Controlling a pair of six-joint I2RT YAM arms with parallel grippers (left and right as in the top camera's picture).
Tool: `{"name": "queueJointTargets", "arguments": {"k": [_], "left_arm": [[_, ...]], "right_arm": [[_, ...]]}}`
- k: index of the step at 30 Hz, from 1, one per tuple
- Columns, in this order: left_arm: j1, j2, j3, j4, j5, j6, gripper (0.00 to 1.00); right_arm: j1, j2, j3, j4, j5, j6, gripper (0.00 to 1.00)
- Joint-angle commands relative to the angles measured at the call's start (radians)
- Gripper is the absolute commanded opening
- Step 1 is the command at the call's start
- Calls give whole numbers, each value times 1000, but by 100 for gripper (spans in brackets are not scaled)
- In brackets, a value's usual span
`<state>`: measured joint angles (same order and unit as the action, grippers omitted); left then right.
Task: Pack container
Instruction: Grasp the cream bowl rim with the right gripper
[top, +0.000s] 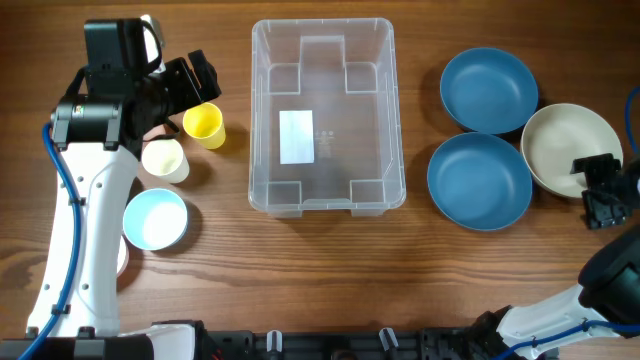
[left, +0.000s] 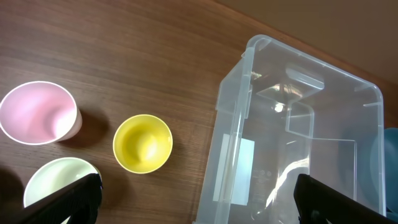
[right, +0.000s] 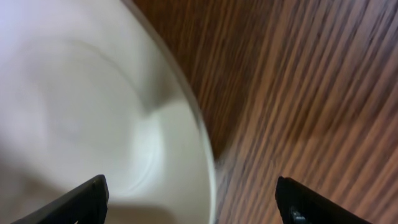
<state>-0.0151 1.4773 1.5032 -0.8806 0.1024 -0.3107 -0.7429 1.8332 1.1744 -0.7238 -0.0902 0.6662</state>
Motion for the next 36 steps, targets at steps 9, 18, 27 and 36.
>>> {"name": "queueJointTargets", "arguments": {"k": [9,18,27,36], "left_arm": [[-3,-9,22,5,-3,18,100],[-3,-9,22,5,-3,18,100],[-3,-9,22,6,-3,18,100],[-3,-9,22,9,-3,18,100]], "right_arm": [[7,23,-90,137,23,43,48],[7,23,-90,148,23,44,8],[6,11,-89,144,11,43,4],[5,-302,-84,130,25,44,4]]}}
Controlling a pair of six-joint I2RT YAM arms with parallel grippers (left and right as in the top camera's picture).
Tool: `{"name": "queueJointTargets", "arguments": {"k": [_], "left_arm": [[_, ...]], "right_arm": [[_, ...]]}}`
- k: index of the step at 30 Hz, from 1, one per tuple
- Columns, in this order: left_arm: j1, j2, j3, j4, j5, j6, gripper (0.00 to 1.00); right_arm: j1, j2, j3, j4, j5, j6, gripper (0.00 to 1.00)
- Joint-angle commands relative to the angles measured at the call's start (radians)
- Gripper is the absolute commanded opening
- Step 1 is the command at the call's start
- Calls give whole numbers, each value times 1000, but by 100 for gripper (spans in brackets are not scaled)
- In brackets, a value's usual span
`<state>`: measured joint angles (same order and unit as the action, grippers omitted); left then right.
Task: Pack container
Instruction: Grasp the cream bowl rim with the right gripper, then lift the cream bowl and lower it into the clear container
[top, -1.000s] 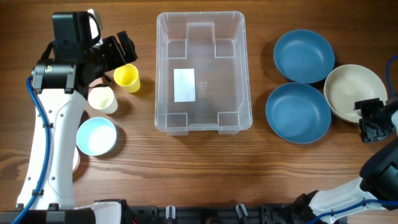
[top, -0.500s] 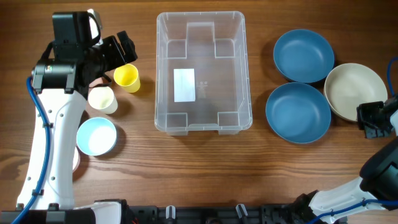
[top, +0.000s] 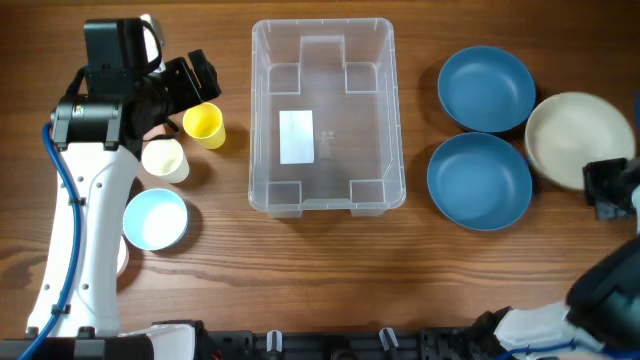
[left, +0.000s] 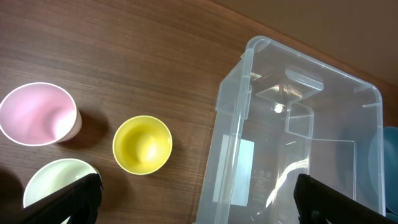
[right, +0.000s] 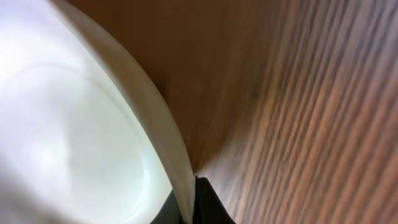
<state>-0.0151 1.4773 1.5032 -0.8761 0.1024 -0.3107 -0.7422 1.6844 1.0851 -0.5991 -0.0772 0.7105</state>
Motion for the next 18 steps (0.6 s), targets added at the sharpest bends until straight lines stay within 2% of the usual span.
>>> {"name": "queueJointTargets", "arguments": {"k": [1,5,8,12,15,18], "left_arm": [[-3,-9,22,5,-3,19,100],[-3,-9,22,5,-3,19,100],[-3,-9,22,5,-3,18,100],[-3,-9,22,3,-3,19,100],[-2,-9,22,0,-8,18,100],[17,-10,22,-11,-59,-34,100]], "right_arm": [[4,-196,5,5,11,0,4],[6,-311,8,5,-66,-14,4],[60,-321,47,-14,-264,-151,4],[252,-320,178,-133,-266,-345,4],[407,-311,291,-219,-238,-433,4],[551,-286,379,-293,-151,-476,4]]}}
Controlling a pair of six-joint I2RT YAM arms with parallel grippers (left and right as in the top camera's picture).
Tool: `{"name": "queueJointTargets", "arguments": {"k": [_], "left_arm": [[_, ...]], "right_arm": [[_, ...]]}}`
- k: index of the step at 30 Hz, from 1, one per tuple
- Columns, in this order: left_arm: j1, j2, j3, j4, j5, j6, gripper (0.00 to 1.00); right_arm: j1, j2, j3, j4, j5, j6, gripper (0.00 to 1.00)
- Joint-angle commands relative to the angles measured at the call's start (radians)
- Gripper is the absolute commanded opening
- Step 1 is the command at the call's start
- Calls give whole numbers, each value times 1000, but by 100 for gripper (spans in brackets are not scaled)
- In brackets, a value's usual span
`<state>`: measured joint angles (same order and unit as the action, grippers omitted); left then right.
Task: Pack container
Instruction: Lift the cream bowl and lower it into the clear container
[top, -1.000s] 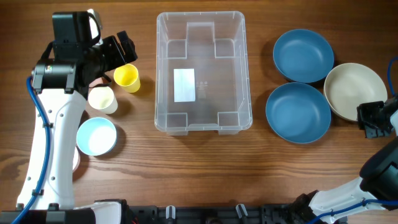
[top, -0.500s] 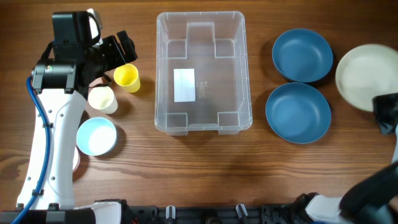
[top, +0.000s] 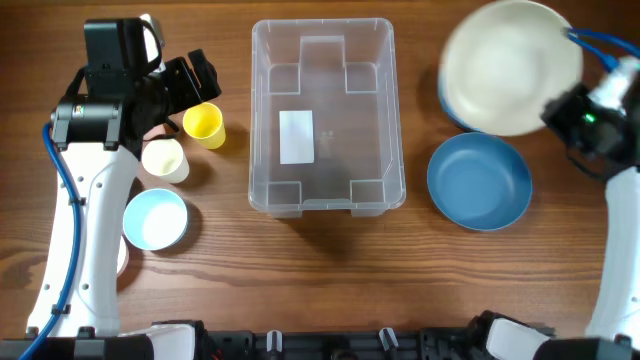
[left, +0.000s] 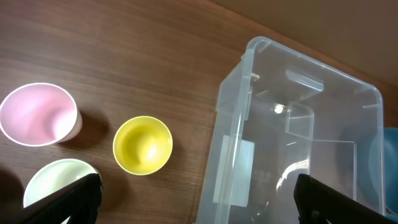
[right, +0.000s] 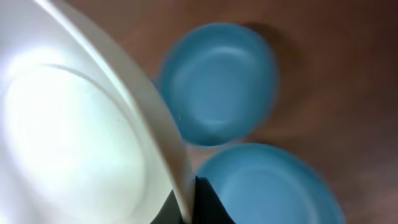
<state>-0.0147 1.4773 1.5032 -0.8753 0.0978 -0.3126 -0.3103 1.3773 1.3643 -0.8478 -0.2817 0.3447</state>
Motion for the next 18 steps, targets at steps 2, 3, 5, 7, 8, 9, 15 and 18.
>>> {"name": "queueJointTargets", "arguments": {"k": [2,3,5,7,8,9,15,18], "left_arm": [[61,-13,22,-40,-96,-64,100],[89,-14,22,-56,-95,-76,100],[126,-14,22,-76,-91,-89,100],[132,-14,22,-77,-92,-88,100],[132,-14,22,-77,-92,-88,100],[132,-14,22,-76,-91,-89,100],[131,-14,22,-77,-91,-89,100],[131,-14,22,-77,-91,-89,100]], "right_arm": [[230,65,181,-101,130,-136,4],[277,92,219,-121,154,-138,4],[369,179,320,-156,166,-152,4],[421,245,388,-172,169,-161,4],[446,283,428,-185,175,-162,4],[476,335,482,-198,185,-166,4],[592,592,665,-179,215,-180,4],[623,696,665,-125,215,-158,4]]}}
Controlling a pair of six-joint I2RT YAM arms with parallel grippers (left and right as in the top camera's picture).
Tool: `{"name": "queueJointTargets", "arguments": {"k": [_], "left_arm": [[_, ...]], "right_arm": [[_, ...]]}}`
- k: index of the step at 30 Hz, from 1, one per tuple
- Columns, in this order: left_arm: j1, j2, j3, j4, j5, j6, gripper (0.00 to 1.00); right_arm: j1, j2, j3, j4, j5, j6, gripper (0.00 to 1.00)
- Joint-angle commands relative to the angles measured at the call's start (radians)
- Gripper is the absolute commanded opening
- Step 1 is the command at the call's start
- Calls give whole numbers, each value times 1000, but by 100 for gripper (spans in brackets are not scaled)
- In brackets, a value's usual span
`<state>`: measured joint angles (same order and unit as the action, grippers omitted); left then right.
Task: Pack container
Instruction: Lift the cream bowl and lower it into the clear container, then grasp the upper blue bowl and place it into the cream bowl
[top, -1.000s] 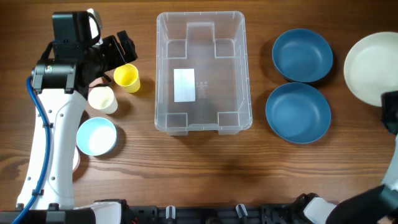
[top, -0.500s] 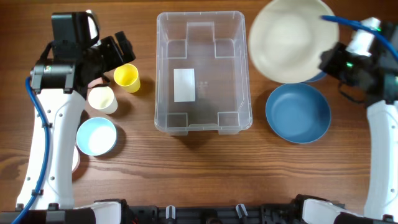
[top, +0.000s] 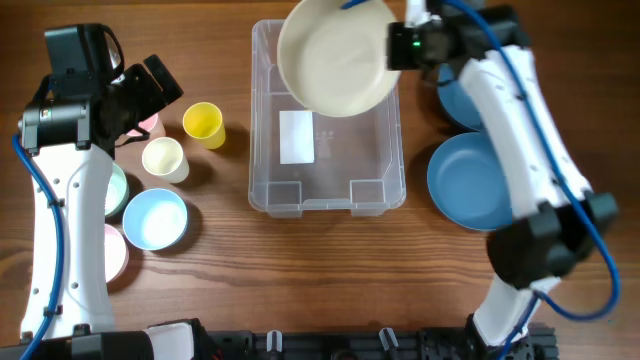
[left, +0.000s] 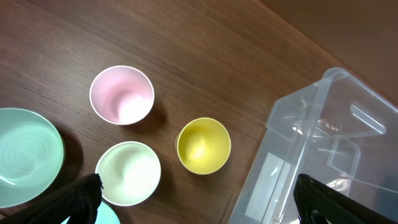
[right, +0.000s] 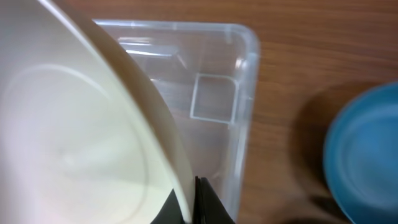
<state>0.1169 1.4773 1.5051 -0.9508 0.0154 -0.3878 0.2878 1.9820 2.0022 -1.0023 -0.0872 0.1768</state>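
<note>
The clear plastic container (top: 325, 195) stands in the middle of the table. Above its far half hangs a cream bowl (top: 335, 55), and my right gripper (top: 400, 45) is shut on its rim; in the right wrist view the cream bowl (right: 74, 124) fills the left over the container (right: 242, 74). My left gripper (left: 196, 205) is open, high above the cups: a yellow cup (left: 203, 145), a pink cup (left: 122, 94) and a pale green cup (left: 128, 173). The container's corner (left: 323, 143) shows on the right there.
Two blue bowls, one (top: 480, 182) nearer and one (top: 462, 100) partly behind my right arm, sit right of the container. A light blue bowl (top: 154, 218), a mint bowl (top: 115, 190) and a pink bowl (top: 113, 252) lie at the left.
My right gripper has carried the cream bowl from over the far blue bowl to over the container's far half. My left arm has moved left and back, away from the yellow cup.
At first my right gripper stood open at the cream bowl's rim at the far right. Then it was shut on the rim. Then the bowl hung above the far blue bowl, and now above the container. The left arm stayed still until just now.
</note>
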Motion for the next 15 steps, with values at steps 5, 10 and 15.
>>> {"name": "queueJointTargets", "arguments": {"k": [5,10,15], "left_arm": [[-1,-14,20,-1,-9,-13,100],[-1,-14,20,-5,-9,-13,100],[-1,-14,20,-12,-9,-13,100]], "right_arm": [[56,222,27,103,20,36,4],[56,247,27,157,17,32,24],[54,237,30,145,21,33,29]]}}
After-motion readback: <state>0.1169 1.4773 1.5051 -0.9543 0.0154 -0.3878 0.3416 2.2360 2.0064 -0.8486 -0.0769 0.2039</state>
